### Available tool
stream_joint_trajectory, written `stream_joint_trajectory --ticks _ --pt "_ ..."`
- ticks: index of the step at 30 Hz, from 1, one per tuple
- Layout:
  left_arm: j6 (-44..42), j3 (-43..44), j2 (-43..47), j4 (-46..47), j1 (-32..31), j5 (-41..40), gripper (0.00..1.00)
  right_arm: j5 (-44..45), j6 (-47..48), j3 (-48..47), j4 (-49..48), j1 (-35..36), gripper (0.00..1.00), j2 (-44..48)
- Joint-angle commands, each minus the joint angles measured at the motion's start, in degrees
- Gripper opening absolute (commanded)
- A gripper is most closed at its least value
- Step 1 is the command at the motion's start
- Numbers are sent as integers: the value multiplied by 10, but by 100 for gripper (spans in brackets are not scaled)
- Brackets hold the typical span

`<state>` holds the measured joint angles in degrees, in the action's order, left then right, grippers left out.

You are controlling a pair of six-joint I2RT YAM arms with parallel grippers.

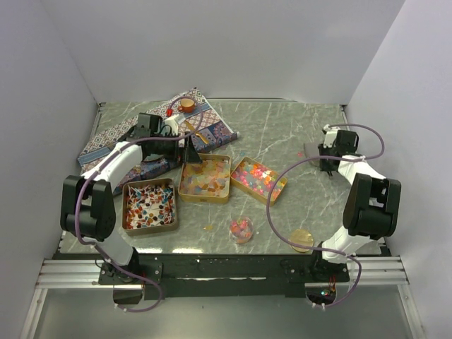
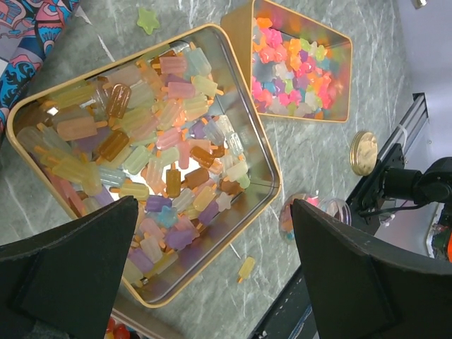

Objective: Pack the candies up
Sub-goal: Place the spatula at the center of the board, then move the bottle lid to the center of the board.

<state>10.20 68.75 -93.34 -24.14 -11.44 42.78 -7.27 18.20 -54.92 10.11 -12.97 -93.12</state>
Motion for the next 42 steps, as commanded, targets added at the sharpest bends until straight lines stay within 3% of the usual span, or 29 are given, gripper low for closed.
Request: stream_joint_trajectory --ticks 1,2,5,8,11,14,16,23,24,30,38,42 --pt "8 -2 9 22 -10 23 97 -7 32 24 -16 -6 34 6" --pt "11 -6 13 22 -16 23 97 -6 36 27 -14 -6 52 7" --pt "12 -29 30 31 -38 13 97 -13 61 20 18 -7 70 12" --pt "32 -53 42 50 -57 6 97 -21 67 1 68 -23 75 27" --pt "61 -63 49 73 -64 12 97 -60 77 -25 125 -42 77 70" --pt "77 -63 54 84 -66 28 97 -165 168 -27 198 -57 78 144" --pt "94 -67 55 92 -67 32 97 -213 288 -6 263 -44 79 216" --pt "109 -83 69 98 -73 5 97 -252 719 115 469 40 81 400" --pt "107 -83 69 98 -73 5 97 -249 829 129 509 43 81 426" --pt "105 -85 69 107 -73 17 97 -178 1076 214 597 59 82 432" --pt "88 -98 63 106 -74 2 97 -143 1291 224 654 59 81 356" --pt "82 -99 58 103 -73 -4 97 -120 1326 225 663 63 82 341"
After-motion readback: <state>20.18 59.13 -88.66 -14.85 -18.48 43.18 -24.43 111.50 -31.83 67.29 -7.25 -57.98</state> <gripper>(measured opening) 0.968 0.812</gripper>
